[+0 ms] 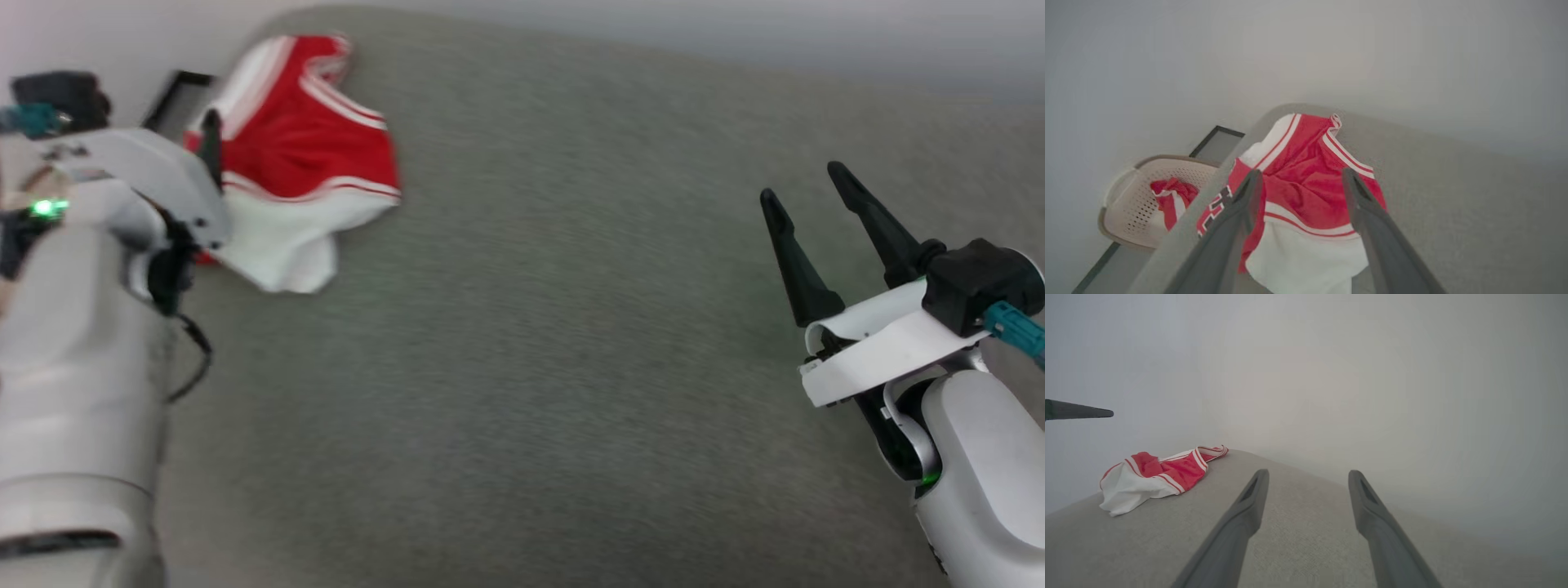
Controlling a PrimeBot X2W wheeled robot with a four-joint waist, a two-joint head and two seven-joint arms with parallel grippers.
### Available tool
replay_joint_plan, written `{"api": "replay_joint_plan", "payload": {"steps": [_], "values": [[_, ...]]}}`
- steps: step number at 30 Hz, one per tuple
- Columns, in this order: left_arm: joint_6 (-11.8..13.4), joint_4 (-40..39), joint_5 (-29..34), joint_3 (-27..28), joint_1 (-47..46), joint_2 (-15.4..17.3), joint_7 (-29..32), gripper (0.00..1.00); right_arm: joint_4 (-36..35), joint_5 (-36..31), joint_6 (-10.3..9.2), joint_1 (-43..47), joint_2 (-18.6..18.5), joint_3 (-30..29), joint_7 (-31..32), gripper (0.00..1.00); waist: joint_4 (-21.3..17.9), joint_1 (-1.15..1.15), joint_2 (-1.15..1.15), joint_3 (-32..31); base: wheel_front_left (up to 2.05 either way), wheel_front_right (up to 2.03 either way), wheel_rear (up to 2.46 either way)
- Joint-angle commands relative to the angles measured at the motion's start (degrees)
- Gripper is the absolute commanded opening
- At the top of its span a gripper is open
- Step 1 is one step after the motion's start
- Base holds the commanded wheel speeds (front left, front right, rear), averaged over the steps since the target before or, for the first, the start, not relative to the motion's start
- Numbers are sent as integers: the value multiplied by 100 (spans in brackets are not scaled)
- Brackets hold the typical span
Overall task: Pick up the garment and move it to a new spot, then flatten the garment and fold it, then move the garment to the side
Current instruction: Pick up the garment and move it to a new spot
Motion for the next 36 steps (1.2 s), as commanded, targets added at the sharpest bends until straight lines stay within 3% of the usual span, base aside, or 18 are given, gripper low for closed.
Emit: {"api": "replay_joint_plan", "payload": {"steps": [1,12,17,25,26,27,29,36], "values": [[-30,180,-84,71,-262,184,245,100,-39,-3,-8,-69,41,14,-2,100,-1146,0,0,985,0,0,0],[118,1222,-412,313,-785,1044,2226,100,-264,-4,-8,-298,94,165,-3,100,-1925,0,0,1494,0,0,0],[264,1349,-628,479,-611,1122,2659,100,-446,-42,-8,-345,95,166,-2,100,-2093,0,0,1712,0,0,0],[192,1489,-831,555,-299,986,2858,100,-552,-98,-8,-445,151,229,-3,100,-2180,0,0,1750,0,0,0],[148,1501,-851,542,-290,931,2853,93,-555,-108,-8,-453,156,242,-3,100,-2167,0,0,1735,0,0,0],[98,1504,-873,526,-283,891,2810,48,-555,-111,-8,-455,157,250,-3,100,-2152,0,0,1709,0,0,0],[41,1445,-888,497,-266,875,2651,0,-545,-117,-8,-446,169,266,-3,100,-2121,0,0,1623,0,0,0],[-16,1152,-800,409,-273,1217,1710,0,-410,-51,-8,-197,236,241,-4,100,-1973,0,0,963,0,0,0]]}}
